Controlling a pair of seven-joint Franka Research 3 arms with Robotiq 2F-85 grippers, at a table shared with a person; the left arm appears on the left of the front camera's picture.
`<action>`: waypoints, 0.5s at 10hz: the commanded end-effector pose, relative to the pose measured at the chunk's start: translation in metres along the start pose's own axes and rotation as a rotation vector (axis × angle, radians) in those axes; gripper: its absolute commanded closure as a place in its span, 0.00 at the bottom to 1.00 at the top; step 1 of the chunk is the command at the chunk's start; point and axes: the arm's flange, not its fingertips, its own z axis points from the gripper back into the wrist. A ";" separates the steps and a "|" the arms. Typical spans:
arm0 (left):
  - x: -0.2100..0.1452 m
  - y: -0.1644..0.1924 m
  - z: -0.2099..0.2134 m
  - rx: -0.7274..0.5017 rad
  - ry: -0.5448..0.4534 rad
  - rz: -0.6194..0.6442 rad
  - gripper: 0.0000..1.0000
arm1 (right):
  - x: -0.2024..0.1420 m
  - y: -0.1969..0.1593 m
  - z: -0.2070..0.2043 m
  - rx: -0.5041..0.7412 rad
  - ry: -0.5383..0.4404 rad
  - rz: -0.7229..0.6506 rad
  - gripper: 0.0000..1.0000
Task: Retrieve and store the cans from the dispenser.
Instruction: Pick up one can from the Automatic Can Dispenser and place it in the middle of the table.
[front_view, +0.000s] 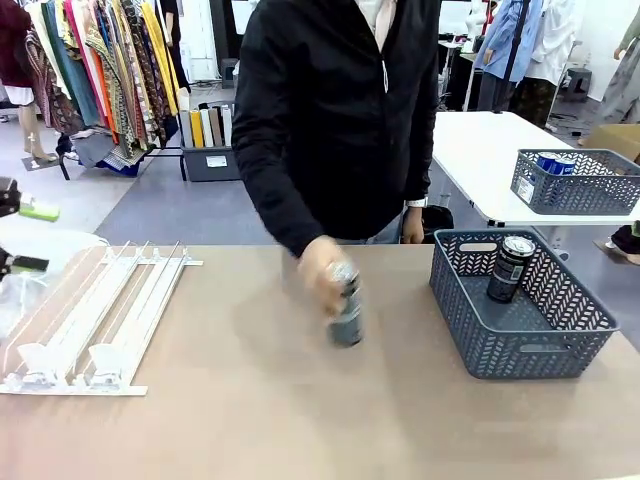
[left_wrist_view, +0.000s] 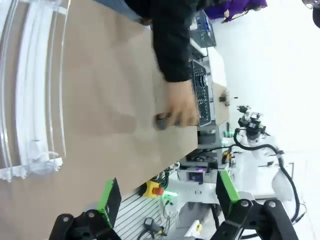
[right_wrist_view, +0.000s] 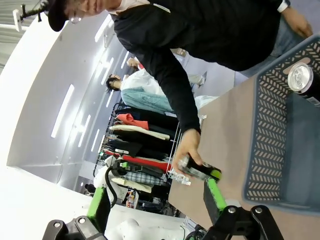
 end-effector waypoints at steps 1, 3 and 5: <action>0.008 -0.020 -0.003 0.025 0.013 -0.034 0.00 | 0.002 0.004 -0.001 0.013 -0.008 0.001 0.00; 0.008 -0.020 -0.003 0.025 0.013 -0.034 0.00 | 0.002 0.004 -0.001 0.013 -0.008 0.001 0.00; 0.008 -0.020 -0.003 0.025 0.013 -0.034 0.00 | 0.002 0.004 -0.001 0.013 -0.008 0.001 0.00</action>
